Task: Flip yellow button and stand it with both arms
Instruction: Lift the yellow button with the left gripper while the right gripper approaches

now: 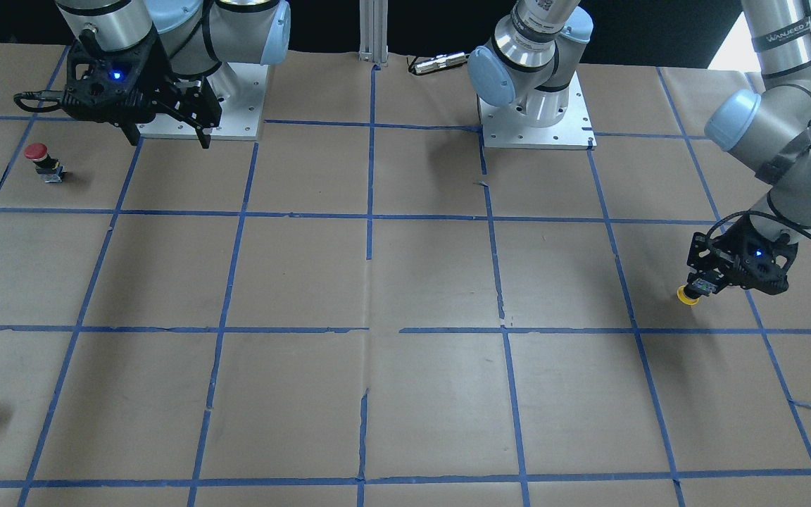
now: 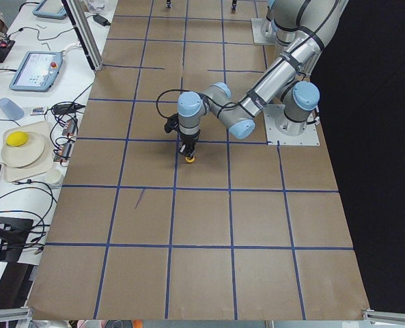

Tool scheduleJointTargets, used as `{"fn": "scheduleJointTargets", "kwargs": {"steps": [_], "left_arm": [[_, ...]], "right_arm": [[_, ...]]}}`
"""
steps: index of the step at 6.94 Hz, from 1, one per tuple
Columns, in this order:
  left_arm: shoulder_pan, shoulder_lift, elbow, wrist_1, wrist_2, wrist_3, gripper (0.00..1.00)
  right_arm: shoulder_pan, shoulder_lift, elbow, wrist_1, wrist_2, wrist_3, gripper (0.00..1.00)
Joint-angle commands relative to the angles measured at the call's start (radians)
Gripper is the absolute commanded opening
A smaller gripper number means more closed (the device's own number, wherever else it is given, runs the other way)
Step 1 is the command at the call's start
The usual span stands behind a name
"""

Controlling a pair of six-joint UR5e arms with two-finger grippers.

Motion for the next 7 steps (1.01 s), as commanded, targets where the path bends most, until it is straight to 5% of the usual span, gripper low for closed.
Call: {"fn": "scheduleJointTargets", "kwargs": {"steps": [1,3,4,5,7], "left_arm": [[-0.069,0.092,0.057,-0.224,-0.117,-0.108,0.07],[-0.141,0.173,0.091,-0.515,-0.363,-0.219,0.07],[-0.222,0.224,0.099,-0.577,-0.429,-0.32,0.07],[-0.334,0.273,0.102,-0.587,-0.533,-0.468,0.07],[-0.512,0.33,0.095,-0.584,-0.757,-0.766,0.07]], "right_arm": [[0.002,0.003,-0.008,-0.013,-0.003,-0.006,1.0],[-0.012,0.006,-0.012,-0.043,0.014,0.01,1.0],[-0.052,0.004,-0.018,-0.029,0.105,0.016,1.0],[-0.087,0.006,-0.018,-0.024,0.241,0.042,1.0],[-0.116,0.009,-0.015,-0.023,0.354,0.153,1.0]]}}
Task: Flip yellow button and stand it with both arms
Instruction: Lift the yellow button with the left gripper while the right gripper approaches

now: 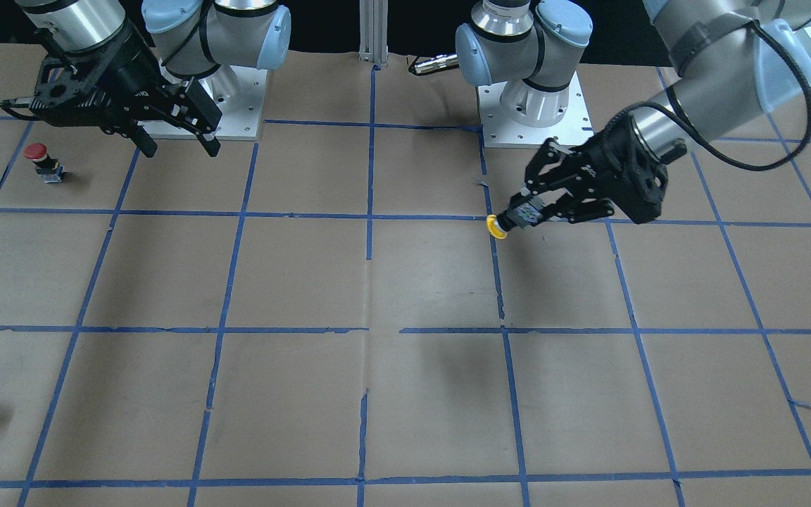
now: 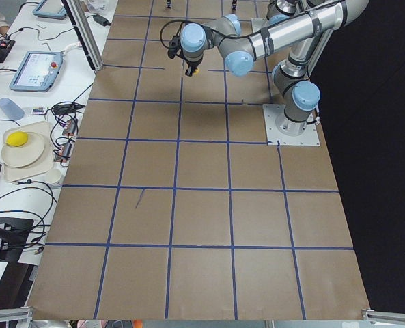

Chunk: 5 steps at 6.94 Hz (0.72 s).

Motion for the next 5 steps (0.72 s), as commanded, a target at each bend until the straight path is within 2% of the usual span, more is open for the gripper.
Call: {"fn": "scheduleJointTargets", "kwargs": {"steps": [1,3,4,5], "left_arm": [[-0.166,0.055,-0.003,0.006,-0.234,-0.304,0.07],[-0.229,0.074,-0.004,0.024,-0.426,-0.466,0.07],[-0.234,0.083,-0.012,0.032,-0.552,-0.477,0.06],[-0.234,0.073,-0.012,0.044,-0.636,-0.479,0.05]], "right_arm": [[-0.047,0.017,-0.001,0.022,0.176,0.149,1.0],[-0.127,0.02,-0.01,0.084,0.468,0.394,1.0],[-0.129,0.017,-0.01,0.088,0.527,0.461,1.0],[-0.132,0.01,-0.012,0.102,0.592,0.533,1.0]]}}
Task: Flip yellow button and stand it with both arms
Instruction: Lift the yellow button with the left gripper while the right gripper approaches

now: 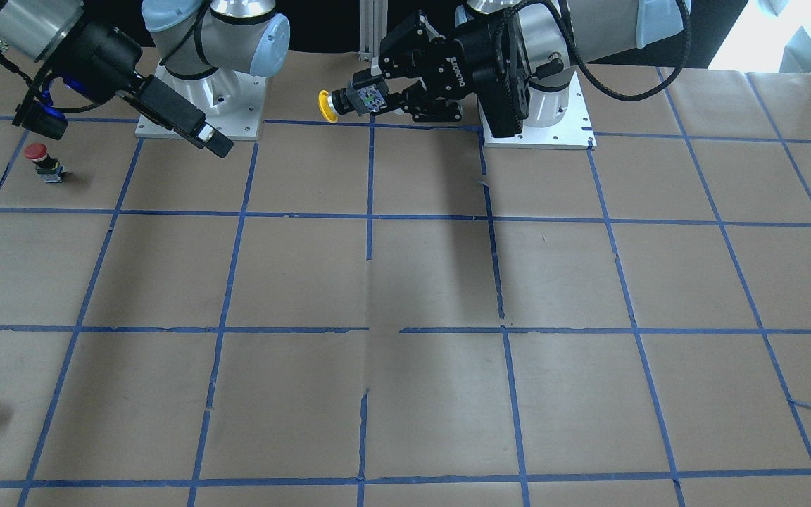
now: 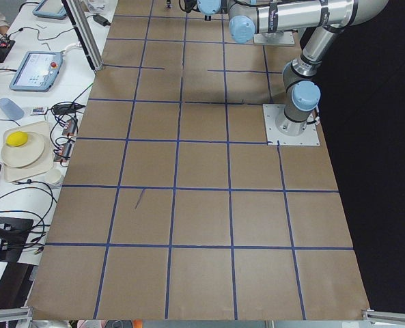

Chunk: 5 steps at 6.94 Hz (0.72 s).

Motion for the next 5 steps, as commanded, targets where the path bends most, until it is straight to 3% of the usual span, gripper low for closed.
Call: {"fn": "scheduleJointTargets", "kwargs": {"steps": [1,3,4,5], "left_arm": [[-0.007,-0.02,-0.006,0.032,-0.174,-0.03,0.04],[-0.007,-0.02,-0.021,0.046,-0.237,-0.035,0.02],[-0.006,-0.02,-0.022,0.046,-0.247,-0.037,0.02],[-0.006,-0.022,-0.022,0.047,-0.247,-0.037,0.02]], "right_arm": [[0.002,-0.035,0.0,0.038,0.107,0.177,1.0],[0.002,-0.064,0.0,0.043,0.223,0.348,1.0],[0.008,-0.102,0.012,0.048,0.226,0.356,1.0],[0.008,-0.133,0.02,0.127,0.225,0.356,1.0]]}}
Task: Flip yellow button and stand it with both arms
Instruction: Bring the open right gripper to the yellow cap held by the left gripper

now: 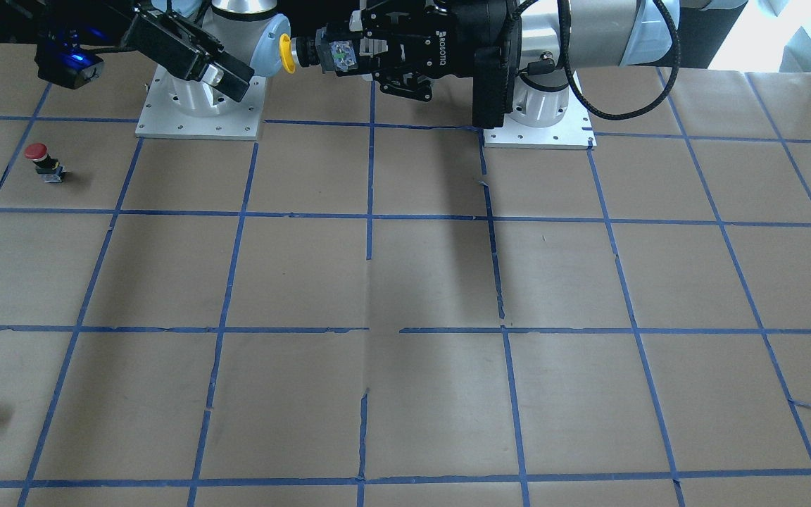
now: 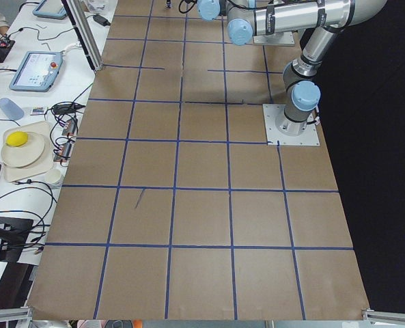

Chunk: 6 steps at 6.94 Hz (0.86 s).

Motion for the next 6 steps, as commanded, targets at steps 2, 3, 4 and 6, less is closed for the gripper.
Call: {"fn": "scheduleJointTargets", "kwargs": {"steps": [2,3,4,6], "left_arm": [[0.001,-0.001,-0.001,0.001,-0.008,-0.001,0.02],[0.001,0.0,-0.001,0.001,-0.009,-0.001,0.02],[0.001,0.0,-0.001,0.001,-0.013,-0.001,0.02],[0.001,0.0,0.0,0.001,-0.013,-0.001,0.02]], "right_arm": [[0.003,-0.039,0.008,0.077,0.041,0.069,1.0],[0.003,-0.027,0.009,0.068,0.086,0.08,1.0],[0.005,-0.019,0.012,0.066,0.095,0.083,1.0],[0.013,0.024,0.012,0.076,0.118,0.115,1.0]]}}
